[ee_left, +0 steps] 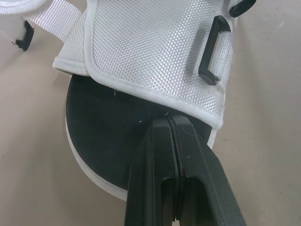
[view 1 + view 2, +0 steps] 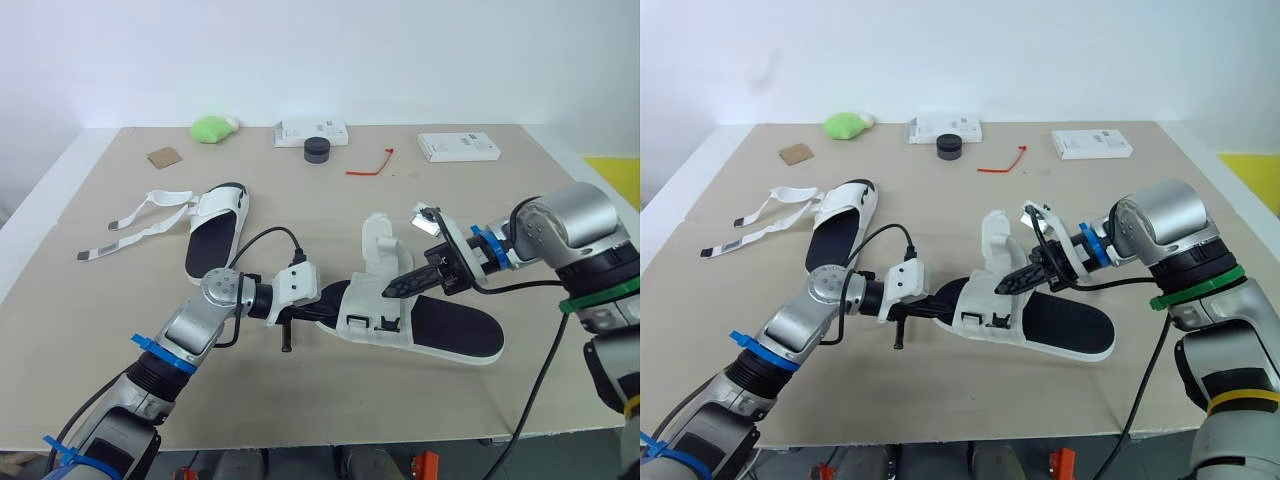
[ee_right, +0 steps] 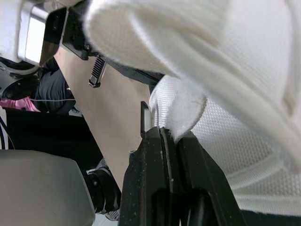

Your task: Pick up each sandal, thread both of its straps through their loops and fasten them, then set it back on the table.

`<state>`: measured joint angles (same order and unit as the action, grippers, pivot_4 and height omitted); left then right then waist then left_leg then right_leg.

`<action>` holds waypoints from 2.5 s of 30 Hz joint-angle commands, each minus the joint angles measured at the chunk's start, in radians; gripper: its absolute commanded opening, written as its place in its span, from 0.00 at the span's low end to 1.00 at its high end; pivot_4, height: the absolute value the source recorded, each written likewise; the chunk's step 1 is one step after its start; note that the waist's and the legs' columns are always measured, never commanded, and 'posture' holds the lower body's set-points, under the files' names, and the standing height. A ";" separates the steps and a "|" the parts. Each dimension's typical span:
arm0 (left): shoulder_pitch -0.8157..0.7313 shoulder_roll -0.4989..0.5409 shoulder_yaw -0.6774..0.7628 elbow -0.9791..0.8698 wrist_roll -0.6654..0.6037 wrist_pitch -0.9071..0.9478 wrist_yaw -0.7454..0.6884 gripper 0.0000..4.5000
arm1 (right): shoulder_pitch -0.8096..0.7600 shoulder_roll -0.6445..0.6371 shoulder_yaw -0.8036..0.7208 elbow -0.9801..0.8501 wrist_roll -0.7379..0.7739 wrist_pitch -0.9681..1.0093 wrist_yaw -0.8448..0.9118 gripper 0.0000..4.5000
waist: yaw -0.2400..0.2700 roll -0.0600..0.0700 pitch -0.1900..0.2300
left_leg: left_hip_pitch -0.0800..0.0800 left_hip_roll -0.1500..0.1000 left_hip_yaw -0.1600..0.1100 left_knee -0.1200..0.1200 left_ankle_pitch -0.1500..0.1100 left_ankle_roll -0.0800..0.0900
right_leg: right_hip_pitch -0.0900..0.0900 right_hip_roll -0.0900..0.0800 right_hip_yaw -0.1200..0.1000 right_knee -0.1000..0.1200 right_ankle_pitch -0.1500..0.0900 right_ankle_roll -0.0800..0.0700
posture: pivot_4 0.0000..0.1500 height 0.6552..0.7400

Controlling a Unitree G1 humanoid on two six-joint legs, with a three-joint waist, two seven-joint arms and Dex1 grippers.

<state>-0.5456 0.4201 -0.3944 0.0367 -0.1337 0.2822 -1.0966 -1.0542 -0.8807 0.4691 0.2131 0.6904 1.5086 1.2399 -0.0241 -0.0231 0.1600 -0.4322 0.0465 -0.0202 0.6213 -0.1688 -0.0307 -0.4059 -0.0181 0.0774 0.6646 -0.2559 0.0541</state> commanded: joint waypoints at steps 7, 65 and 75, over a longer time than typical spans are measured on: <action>0.004 0.030 -0.040 0.036 0.072 -0.027 -0.003 0.00 | -0.016 -0.018 -0.033 -0.056 0.021 0.039 0.003 0.01 | 0.000 0.000 0.000 | 0.000 0.000 0.000 0.000 0.000 0.000 | 0.000 0.000 0.000 0.000 0.000 0.000 | 1.00 1.00; -0.017 0.021 -0.054 0.066 0.100 -0.084 -0.003 0.00 | 0.004 0.004 -0.082 -0.063 0.069 0.092 -0.066 0.01 | 0.000 0.000 0.000 | 0.000 0.000 0.000 0.002 0.000 0.000 | 0.000 0.000 0.000 0.001 0.001 -0.001 | 1.00 1.00; -0.013 0.021 -0.053 0.059 0.097 -0.078 -0.003 0.00 | 0.088 0.000 -0.115 -0.151 0.054 0.019 -0.102 0.01 | 0.000 0.000 0.000 | 0.000 0.000 0.000 0.002 0.000 0.000 | 0.000 0.000 0.000 0.001 0.001 -0.001 | 1.00 1.00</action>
<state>-0.5730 0.4331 -0.4240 0.0666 -0.0734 0.1755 -1.1027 -0.9700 -0.8699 0.3889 0.1007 0.7474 1.5595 1.1476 -0.0242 -0.0228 0.1600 -0.4320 0.0467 -0.0200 0.6229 -0.1687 -0.0305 -0.4058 -0.0180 0.0775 0.6651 -0.2549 0.0529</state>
